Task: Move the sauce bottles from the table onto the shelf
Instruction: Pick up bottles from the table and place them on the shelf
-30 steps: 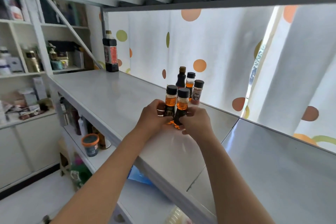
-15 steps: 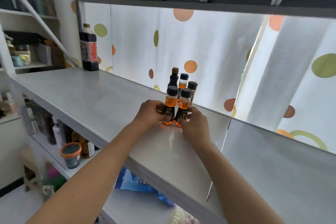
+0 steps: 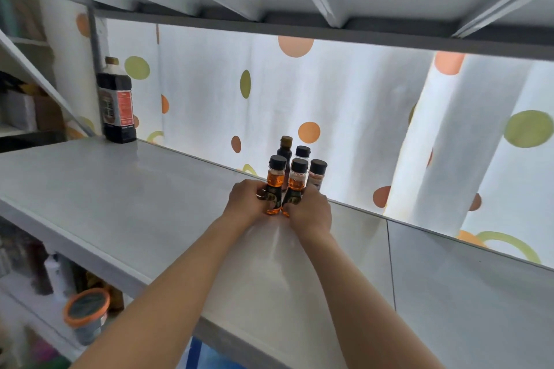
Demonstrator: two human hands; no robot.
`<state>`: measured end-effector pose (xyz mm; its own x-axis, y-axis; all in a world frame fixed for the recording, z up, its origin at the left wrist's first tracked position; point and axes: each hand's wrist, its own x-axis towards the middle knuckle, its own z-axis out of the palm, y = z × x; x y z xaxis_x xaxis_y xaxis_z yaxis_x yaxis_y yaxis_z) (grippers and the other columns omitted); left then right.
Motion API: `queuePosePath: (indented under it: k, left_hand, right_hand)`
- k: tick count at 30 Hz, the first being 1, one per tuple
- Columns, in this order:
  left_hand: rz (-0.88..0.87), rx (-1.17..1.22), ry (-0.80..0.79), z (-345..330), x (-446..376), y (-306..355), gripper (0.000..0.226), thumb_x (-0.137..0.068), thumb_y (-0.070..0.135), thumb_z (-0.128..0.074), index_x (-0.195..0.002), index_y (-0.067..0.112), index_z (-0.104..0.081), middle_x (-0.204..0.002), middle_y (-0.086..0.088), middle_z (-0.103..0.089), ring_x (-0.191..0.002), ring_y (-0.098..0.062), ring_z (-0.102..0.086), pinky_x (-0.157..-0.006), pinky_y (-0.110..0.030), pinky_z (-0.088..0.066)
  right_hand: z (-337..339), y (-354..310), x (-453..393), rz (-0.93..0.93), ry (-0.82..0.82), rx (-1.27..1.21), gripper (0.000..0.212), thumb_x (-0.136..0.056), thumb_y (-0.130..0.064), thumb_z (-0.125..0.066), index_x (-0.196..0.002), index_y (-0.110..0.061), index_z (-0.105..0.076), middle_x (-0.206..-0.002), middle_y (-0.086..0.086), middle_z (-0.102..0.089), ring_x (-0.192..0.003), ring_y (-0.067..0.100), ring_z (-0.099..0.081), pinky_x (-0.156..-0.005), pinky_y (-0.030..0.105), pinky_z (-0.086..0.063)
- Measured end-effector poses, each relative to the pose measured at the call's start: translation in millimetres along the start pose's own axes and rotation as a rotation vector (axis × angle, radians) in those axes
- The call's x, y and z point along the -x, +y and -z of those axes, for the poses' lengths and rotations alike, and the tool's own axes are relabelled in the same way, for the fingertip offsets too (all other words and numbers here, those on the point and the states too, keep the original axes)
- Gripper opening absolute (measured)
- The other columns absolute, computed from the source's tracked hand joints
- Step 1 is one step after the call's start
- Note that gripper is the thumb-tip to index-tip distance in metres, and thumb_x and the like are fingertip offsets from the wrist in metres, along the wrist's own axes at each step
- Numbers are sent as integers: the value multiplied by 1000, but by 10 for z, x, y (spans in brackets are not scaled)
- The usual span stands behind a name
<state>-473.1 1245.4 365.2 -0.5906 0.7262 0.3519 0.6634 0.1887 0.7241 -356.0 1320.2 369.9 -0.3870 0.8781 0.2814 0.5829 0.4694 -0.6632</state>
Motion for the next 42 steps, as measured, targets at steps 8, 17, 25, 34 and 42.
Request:
queuePosePath:
  k: [8, 17, 25, 34, 42]
  left_hand:
    - [-7, 54, 44, -166, -321, -132, 29, -77, 18, -77, -105, 13, -72, -102, -6, -74, -96, -23, -68, -87, -36, -52]
    - [-2, 81, 120, -313, -436, -282, 26, -79, 14, -74, -103, 10, -64, -99, -6, -71, -93, -25, -65, -84, -36, -51]
    - [-23, 32, 119, -337, -447, -296, 27, -83, 14, -71, -107, 8, -62, -104, -11, -70, -99, -29, -63, -85, -37, -49]
    - [-24, 21, 92, -342, -431, -286, 30, -85, 14, -68, -113, 8, -60, -109, -12, -69, -101, -30, -63, -88, -42, -50]
    - [12, -11, 144, -342, -441, -311, 22, -80, 15, -75, -83, 14, -53, -85, -2, -53, -77, -19, -48, -66, -26, -32]
  right_hand:
    - [-290, 16, -219, -62, 80, -52, 27, -86, -22, -64, -108, -10, -52, -103, 12, -66, -99, 34, -62, -73, 34, -43]
    - [-400, 175, -312, -96, 128, -152, 19, -82, -17, -63, -102, -15, -62, -99, 8, -67, -94, 29, -61, -71, 29, -39]
    - [-433, 165, -353, -107, 127, -61, 17, -86, -18, -61, -102, -15, -57, -101, 7, -66, -93, 28, -60, -70, 30, -38]
    - [-445, 142, -314, -67, 167, 36, 13, -89, -19, -58, -94, -17, -69, -102, 5, -66, -89, 24, -59, -68, 28, -38]
    - [-452, 143, -327, -37, 109, 106, 16, -85, -22, -60, -94, -21, -73, -106, 4, -64, -91, 23, -59, -70, 27, -39]
